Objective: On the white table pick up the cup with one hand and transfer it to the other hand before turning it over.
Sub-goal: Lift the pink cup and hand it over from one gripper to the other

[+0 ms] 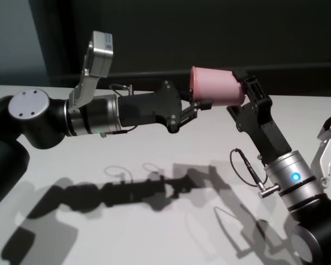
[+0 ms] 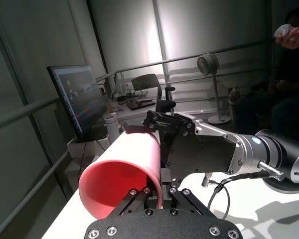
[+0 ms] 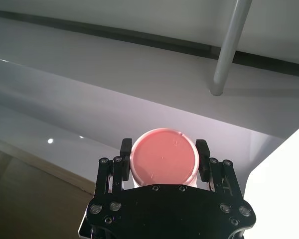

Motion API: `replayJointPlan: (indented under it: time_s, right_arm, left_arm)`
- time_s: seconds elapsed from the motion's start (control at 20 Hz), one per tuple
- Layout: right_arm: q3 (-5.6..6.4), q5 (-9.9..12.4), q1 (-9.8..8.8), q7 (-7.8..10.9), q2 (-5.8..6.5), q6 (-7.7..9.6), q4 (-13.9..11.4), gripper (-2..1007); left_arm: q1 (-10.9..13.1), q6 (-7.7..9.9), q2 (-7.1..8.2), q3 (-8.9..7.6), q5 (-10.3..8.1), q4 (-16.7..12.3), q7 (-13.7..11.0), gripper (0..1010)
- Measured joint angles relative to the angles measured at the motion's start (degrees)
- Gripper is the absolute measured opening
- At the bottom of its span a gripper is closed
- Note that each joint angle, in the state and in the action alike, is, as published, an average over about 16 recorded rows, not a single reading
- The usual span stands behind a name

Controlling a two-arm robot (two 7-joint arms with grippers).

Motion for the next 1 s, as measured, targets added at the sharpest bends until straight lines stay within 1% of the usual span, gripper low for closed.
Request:
replayJointPlan:
  time_s: [0.15, 0.35, 0.85, 1.0]
  right_arm:
    - [0.0, 0.0, 0.0, 0.0, -0.01, 0.01, 0.0, 746]
    - [0.01, 0.0, 0.0, 0.0, -0.01, 0.02, 0.0, 746]
    - [0.01, 0.0, 0.0, 0.0, -0.02, 0.02, 0.0, 746]
    - [0.01, 0.0, 0.0, 0.0, -0.02, 0.01, 0.0, 746]
  left_arm:
    - [0.0, 0.0, 0.0, 0.0, 0.0, 0.0, 0.0, 180]
    - [0.0, 0.0, 0.0, 0.0, 0.0, 0.0, 0.0, 307]
    - [0.0, 0.0, 0.0, 0.0, 0.0, 0.0, 0.0, 737]
    - [0.0, 0.0, 0.0, 0.0, 0.0, 0.0, 0.0, 840]
